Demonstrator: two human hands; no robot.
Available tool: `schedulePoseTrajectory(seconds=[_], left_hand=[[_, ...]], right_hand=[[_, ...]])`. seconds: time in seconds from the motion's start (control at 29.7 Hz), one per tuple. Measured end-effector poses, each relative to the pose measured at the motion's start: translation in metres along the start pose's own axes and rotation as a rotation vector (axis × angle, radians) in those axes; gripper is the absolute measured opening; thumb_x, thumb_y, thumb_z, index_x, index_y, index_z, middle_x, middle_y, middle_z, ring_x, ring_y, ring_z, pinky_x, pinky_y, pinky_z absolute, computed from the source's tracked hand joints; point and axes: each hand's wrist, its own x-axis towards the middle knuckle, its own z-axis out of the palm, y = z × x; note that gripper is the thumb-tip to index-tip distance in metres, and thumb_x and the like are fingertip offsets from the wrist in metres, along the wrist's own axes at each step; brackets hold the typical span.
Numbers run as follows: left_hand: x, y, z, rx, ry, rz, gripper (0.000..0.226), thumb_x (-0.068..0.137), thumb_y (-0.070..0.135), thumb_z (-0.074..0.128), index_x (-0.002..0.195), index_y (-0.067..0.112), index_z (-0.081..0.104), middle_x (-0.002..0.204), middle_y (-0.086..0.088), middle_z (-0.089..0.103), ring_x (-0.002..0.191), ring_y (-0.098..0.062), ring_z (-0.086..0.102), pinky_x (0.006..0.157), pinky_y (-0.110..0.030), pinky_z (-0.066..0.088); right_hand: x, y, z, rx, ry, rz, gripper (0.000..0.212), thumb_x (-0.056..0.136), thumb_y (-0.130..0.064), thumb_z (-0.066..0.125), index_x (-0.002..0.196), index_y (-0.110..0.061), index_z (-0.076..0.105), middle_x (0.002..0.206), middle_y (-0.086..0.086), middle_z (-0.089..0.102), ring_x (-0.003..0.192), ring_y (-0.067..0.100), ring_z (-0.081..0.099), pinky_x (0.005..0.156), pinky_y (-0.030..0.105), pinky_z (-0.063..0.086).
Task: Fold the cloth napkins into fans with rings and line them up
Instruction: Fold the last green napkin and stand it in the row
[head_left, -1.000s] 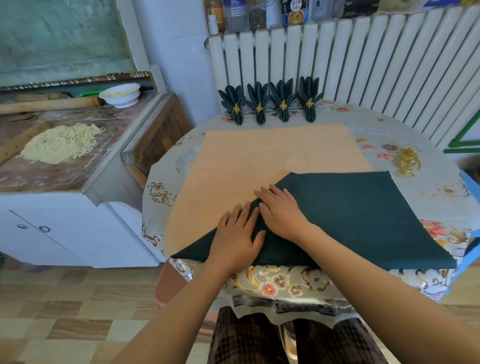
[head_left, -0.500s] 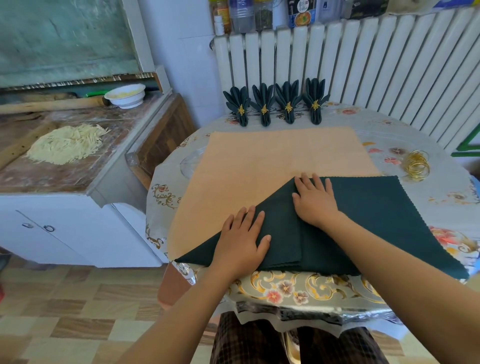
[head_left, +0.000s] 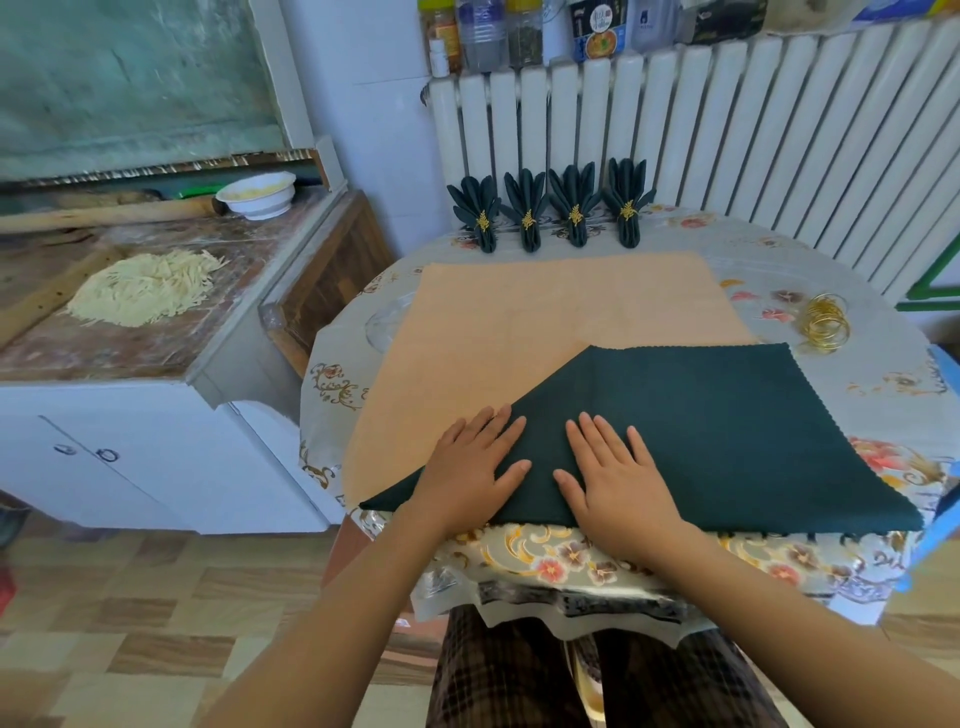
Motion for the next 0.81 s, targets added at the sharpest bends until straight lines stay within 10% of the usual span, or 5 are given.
schedulePoseTrajectory(seconds=[0.3,0.54,0.81], left_hand=[[-0.016,-0.044,-0.005,-0.028,0.015,0.063,0.051,0.103,0.044,0.021,0.151,0.037,0.006,0.159,0.014,0.001,0.146,-0.002,-0.005,0.118,-0.026,-0.007],[0.006,-0.002,-0.018,-0.088,0.186,-0.018,0.044,0.092,0.017,0.045,0.135,0.013,0.049,0.153,-0.002,0.031,0.141,-0.015,0.025,0.116,-0.027,0.01],[0.084,0.037,-0.02,-0.234,0.029,0.066,0.046,0.1,0.01,0.033,0.146,0.013,0.037,0.157,-0.001,0.026,0.144,-0.015,0.023,0.117,-0.024,0.013]], right_hand=[[-0.003,-0.004,-0.001,0.005,0.015,0.028,0.094,0.067,-0.059,-0.025,0.15,-0.019,-0.008,0.159,0.003,-0.009,0.145,0.018,-0.011,0.117,0.04,-0.011],[-0.006,-0.006,0.005,0.036,0.344,0.154,0.06,0.084,-0.06,0.028,0.097,-0.012,0.061,0.097,0.004,0.056,0.09,0.025,0.054,0.084,0.041,0.045],[-0.008,-0.009,0.007,0.023,0.312,0.161,0.057,0.082,-0.059,0.034,0.09,-0.011,0.064,0.095,0.006,0.059,0.088,0.026,0.057,0.085,0.039,0.036]])
